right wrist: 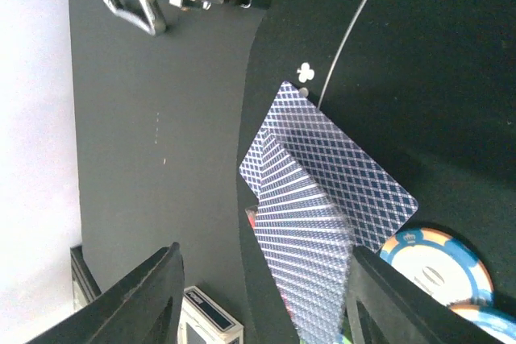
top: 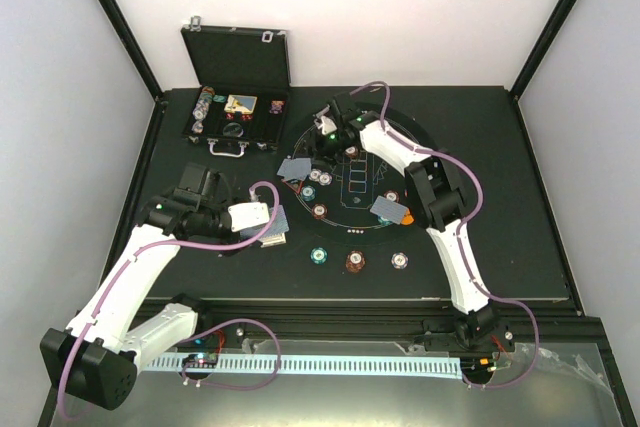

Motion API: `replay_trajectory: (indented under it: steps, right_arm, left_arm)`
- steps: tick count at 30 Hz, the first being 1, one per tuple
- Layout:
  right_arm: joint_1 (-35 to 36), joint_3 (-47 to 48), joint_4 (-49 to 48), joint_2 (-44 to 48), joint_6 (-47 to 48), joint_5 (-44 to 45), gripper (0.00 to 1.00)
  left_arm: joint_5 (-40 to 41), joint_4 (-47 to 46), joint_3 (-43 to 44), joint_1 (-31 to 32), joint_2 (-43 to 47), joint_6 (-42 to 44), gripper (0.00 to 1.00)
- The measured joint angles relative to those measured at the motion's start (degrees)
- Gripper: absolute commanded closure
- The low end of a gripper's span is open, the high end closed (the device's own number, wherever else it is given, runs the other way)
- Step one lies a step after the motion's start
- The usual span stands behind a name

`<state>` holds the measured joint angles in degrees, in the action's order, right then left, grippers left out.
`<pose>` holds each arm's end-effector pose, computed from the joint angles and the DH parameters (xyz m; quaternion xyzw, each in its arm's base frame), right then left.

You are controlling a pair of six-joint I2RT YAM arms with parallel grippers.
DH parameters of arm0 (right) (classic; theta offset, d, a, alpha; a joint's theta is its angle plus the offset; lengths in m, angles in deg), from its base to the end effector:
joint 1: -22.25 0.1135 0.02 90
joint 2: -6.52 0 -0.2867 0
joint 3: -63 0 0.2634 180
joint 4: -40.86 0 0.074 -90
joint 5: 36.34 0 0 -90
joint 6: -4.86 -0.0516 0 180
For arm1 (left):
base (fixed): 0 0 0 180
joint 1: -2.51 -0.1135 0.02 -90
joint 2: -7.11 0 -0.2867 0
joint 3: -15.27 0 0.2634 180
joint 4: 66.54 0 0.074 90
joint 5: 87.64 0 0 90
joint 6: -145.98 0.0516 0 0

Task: Distribute texas hold em gaming equipment

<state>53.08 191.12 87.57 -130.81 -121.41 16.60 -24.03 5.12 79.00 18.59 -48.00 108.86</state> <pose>0.4609 0.3113 0.1703 -0.0500 0.9099 0.4068 0.0636 0.1579 -0.0694 0.2810 0.5799 0.7503 -0.1390 0.2854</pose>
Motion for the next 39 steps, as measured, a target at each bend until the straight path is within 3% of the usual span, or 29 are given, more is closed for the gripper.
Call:
replay_trajectory:
  steps: [4, 10, 15, 21, 26, 31, 39]
  right_arm:
    - [-0.1, 1.2, 2.4, 0.0, 1.6, 1.7, 0.27]
    - [-0.8, 0.4, 4.3, 0.7, 3.2, 3.8, 0.2]
    - [-1.3, -10.8, 2.0, 10.0, 3.8, 4.0, 0.09]
    - [-0.9, -35.1, -11.2, 30.9, -0.2, -0.6, 0.01]
    - [1.7, -51.3, -23.0, 41.7, -6.1, -5.2, 0.0]
    - [8.9, -58.2, -31.8, 44.3, -11.9, -7.6, 0.0]
    - [16.2, -58.0, -40.5, 43.9, -17.1, -9.2, 0.02]
  left_arm:
    - [0.0, 0.0, 0.0, 0.0, 0.0, 0.0, 0.98]
    - [0.0, 0.0, 0.0, 0.0, 0.0, 0.0, 0.98]
    - [0.0, 0.0, 0.0, 0.0, 0.0, 0.0, 0.98]
    - [0.0, 0.0, 0.0, 0.0, -0.2, 0.0, 0.98]
    - [0.0, -0.1, 0.0, 0.0, -0.3, 0.0, 0.98]
    - [0.0, -0.1, 0.0, 0.0, -0.4, 0.0, 0.99]
    - [0.0, -0.1, 0.0, 0.0, -0.4, 0.0, 0.98]
